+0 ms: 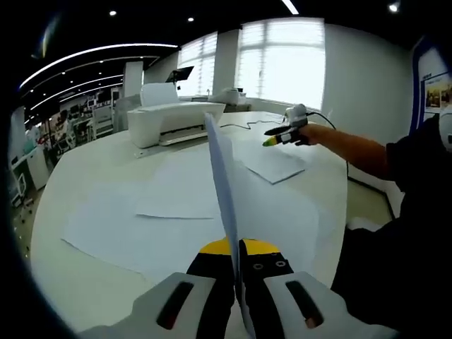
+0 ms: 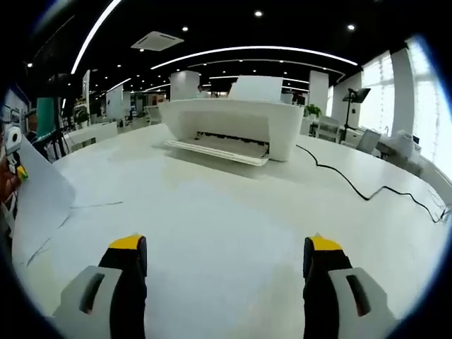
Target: Organize the stack of printing papers by aligning and flattening the scattered papers on the table
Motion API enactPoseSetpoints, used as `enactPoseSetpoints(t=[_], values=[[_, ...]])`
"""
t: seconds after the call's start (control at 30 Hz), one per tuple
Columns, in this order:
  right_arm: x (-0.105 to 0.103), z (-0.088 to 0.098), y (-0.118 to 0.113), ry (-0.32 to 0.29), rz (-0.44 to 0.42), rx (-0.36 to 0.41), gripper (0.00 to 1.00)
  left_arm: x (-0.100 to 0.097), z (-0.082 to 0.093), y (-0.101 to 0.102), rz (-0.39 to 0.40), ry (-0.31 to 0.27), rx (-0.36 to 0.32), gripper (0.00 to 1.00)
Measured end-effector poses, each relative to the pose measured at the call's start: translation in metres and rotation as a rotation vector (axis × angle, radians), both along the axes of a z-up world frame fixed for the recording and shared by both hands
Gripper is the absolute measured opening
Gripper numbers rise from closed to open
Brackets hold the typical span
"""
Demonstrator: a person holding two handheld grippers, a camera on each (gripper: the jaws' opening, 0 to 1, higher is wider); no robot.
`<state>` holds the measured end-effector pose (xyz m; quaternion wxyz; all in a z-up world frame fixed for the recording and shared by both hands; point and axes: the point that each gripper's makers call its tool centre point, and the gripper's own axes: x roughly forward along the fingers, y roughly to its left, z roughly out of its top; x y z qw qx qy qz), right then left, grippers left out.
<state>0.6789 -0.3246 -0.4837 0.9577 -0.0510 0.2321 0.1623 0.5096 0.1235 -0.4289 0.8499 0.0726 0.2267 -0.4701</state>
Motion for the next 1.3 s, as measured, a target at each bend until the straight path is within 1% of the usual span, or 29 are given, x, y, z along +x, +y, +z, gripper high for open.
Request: enactPoseSetpoints(t=[0.2,0.47,0.67,0.73,1.07,1.3], values=[[0.000,-0.008,0.001,0.017,0.000,0.002,0.89,0.001,-0.003,0.001,0.002,0.008,0.002,0.07],[0.001,-0.009,0.002,0.014,-0.001,0.000,0.89,0.003,-0.004,0.003,0.001,0.012,-0.003,0.07],[0.010,-0.010,0.003,0.004,-0.005,0.008,0.88,0.005,-0.007,0.004,-0.001,0.019,0.000,0.07],[0.016,-0.014,0.002,0.002,-0.005,0.004,0.88,0.005,-0.006,0.003,-0.004,0.018,0.002,0.07],[0.029,-0.018,-0.004,-0.016,-0.028,0.033,0.86,0.008,-0.007,0.008,0.003,0.020,0.008,0.07],[0.036,-0.018,-0.005,-0.023,-0.038,0.036,0.85,0.009,-0.006,0.009,0.005,0.022,0.010,0.07]])
